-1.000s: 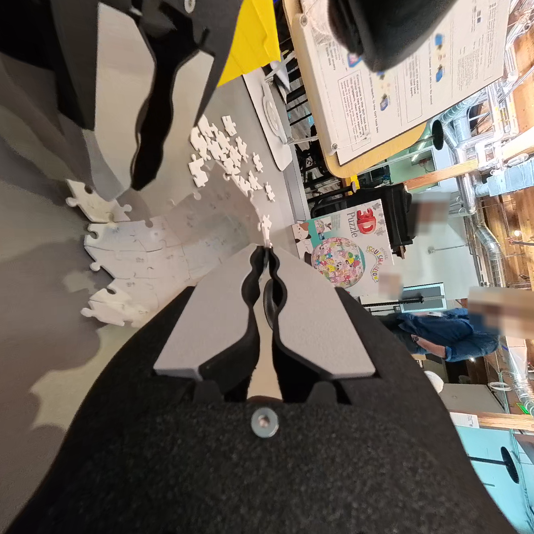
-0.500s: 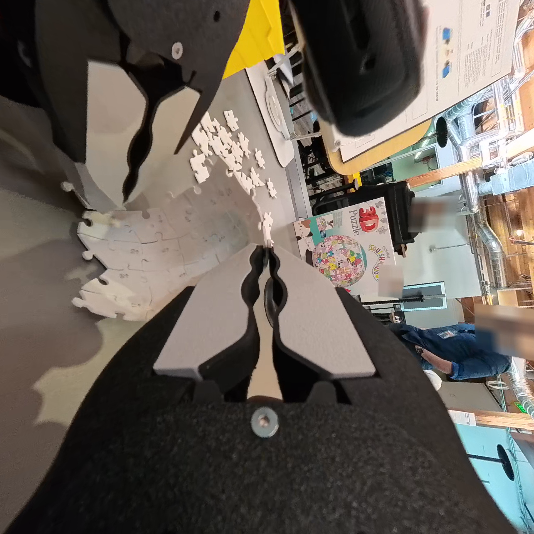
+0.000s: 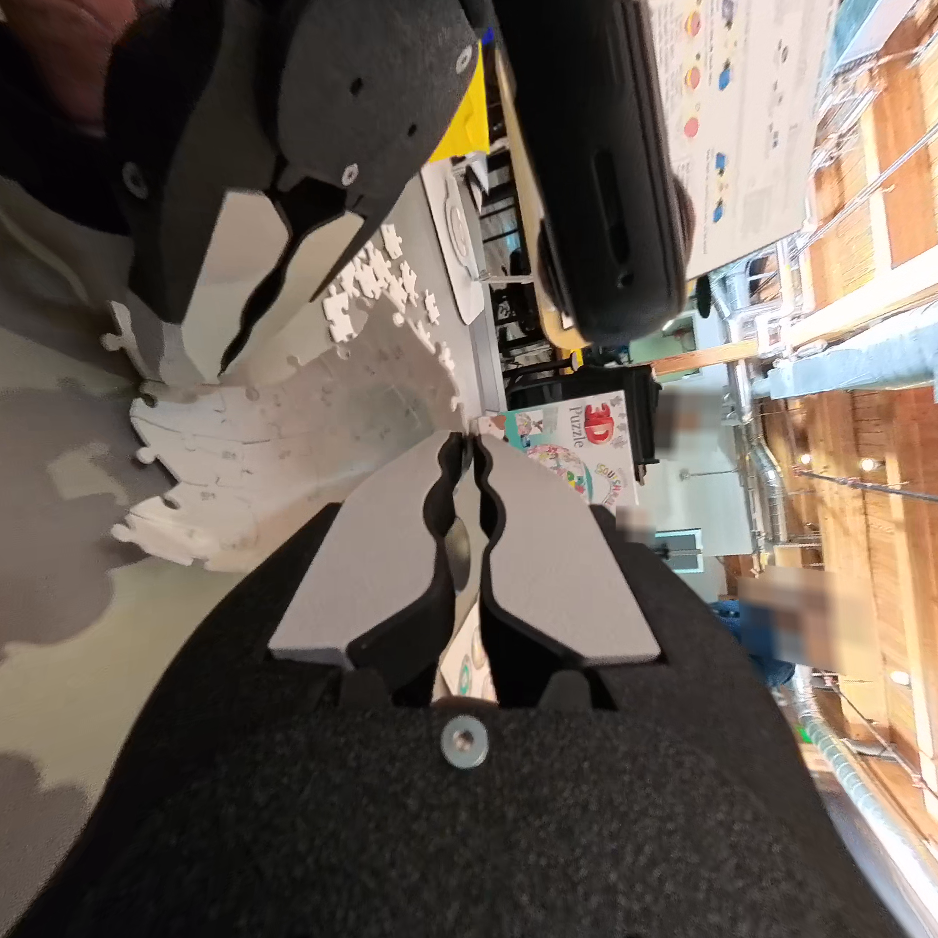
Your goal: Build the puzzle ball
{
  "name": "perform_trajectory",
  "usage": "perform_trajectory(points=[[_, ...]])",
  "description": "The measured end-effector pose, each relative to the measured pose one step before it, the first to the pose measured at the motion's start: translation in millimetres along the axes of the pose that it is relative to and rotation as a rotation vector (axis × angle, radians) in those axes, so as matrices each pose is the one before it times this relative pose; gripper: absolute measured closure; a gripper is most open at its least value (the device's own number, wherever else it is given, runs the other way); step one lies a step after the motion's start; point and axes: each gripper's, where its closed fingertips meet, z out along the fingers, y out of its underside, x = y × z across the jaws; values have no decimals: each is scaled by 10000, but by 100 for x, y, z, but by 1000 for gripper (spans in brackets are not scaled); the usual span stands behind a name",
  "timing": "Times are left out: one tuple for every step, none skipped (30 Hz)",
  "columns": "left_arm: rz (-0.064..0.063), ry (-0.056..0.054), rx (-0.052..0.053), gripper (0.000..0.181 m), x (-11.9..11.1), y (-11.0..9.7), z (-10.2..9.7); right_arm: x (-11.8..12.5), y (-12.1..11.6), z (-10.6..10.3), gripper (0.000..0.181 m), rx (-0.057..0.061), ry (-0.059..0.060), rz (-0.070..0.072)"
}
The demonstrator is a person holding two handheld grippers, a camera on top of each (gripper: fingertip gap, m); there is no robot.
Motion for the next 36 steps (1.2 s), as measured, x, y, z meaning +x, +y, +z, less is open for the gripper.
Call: perform_trajectory(points=[[21, -101, -21, 181, -5, 12, 11, -9, -245, -75, 177, 79, 85, -111], [27, -97, -12, 181, -13, -9, 21, -4, -264, -108, 177, 92, 59, -97], [-9, -46, 9, 181, 17, -15, 16, -39, -284, -136, 177, 128, 3, -28], [-52, 11, 23, 181, 22, -25, 27, -14, -326, -172, 174, 191, -7, 50], [-94, 20, 38, 181, -9, -16, 14, -1, -282, -189, 172, 184, -31, 89], [-91, 27, 52, 181, -23, -19, 14, -111, -200, -151, 170, 118, -134, 106], [-63, 29, 42, 181, -21, -3, -8, -121, -105, -117, 167, 62, -157, 149], [-45, 15, 20, 181, -11, -8, -6, -61, -116, -149, 162, 94, -141, 260], [-1, -10, -4, 181, -12, 5, -3, -192, -164, -185, 160, 167, -277, 389], [37, -33, -18, 181, 3, 14, 2, -201, -67, -233, 159, 130, -298, 410], [45, -39, -14, 181, -2, 9, 4, -78, 26, -240, 157, 101, -210, 469], [12, -19, -3, 181, -3, -12, 6, -98, -139, -357, 151, 199, -287, 593], [-19, -3, 4, 181, 0, -15, 9, 61, -214, -574, 146, 232, -240, 627], [-11, -11, 7, 181, -15, -18, 10, 362, -158, -779, 146, 208, -109, 751], [-22, -20, 10, 181, -10, -22, 12, 368, -68, -838, 148, 214, -164, 978], [-41, -25, 15, 181, -14, -20, 11, 323, 347, -715, 150, 36, -237, 1182], [-49, -29, 11, 181, -12, -15, 9, 299, 925, -463, 150, -283, -236, 1298], [-78, -32, 9, 181, -5, -21, 13, 400, 1473, -182, 148, -624, -124, 1352], [-119, -32, 9, 181, -16, -37, 12, 80, 1427, 64, 141, -663, -294, 1272], [-110, -47, 3, 181, -10, -32, 20, -93, 1101, 177, 135, -526, -316, 1228], [-85, -77, -9, 181, -4, -28, 16, -254, 685, 248, 132, -360, -349, 1143], [-104, -92, -11, 181, 14, -49, 27, -625, 202, 295, 127, -89, -520, 896], [-94, -75, 7, 181, 69, -68, 36, -408, 26, 335, 125, 63, -264, 693], [-84, -55, 21, 181, 148, -80, 39, -176, -24, 361, 126, 95, -24, 364], [-115, -56, 22, 181, 148, -74, 36, 301, 107, 416, 129, -24, 291, 170], [-132, -34, 19, 181, 159, -78, 28, 566, 197, 466, 131, -134, 446, 81], [-112, 0, 27, 181, 199, -72, 36, 649, 197, 484, 132, -191, 430, 43], [-89, -19, 23, 181, 124, -57, 18, 622, 123, 445, 133, -157, 357, -9], [-99, -20, 0, 181, 50, -31, 7, 311, 47, 453, 137, -94, 127, -123], [-97, 5, -1, 181, 37, -6, 4, 267, 73, 463, 139, -134, 87, -103], [-73, 21, 4, 181, 19, -7, 5, 160, -36, 451, 143, -81, 27, -91], [-50, 17, 13, 181, 14, -8, 4, 271, -217, 347, 146, 47, 85, -97], [-31, 14, 16, 181, 14, -5, -10, 425, -350, 256, 148, 135, 158, -110], [-20, 12, 6, 181, -4, 3, -2, 96, -296, 275, 153, 70, -65, -111], [-11, 6, 0, 181, -14, -6, 4, 95, -147, 269, 155, -76, -68, -16], [-24, 10, -2, 181, -10, -5, 3, 33, -173, 260, 156, -28, -87, -35]])
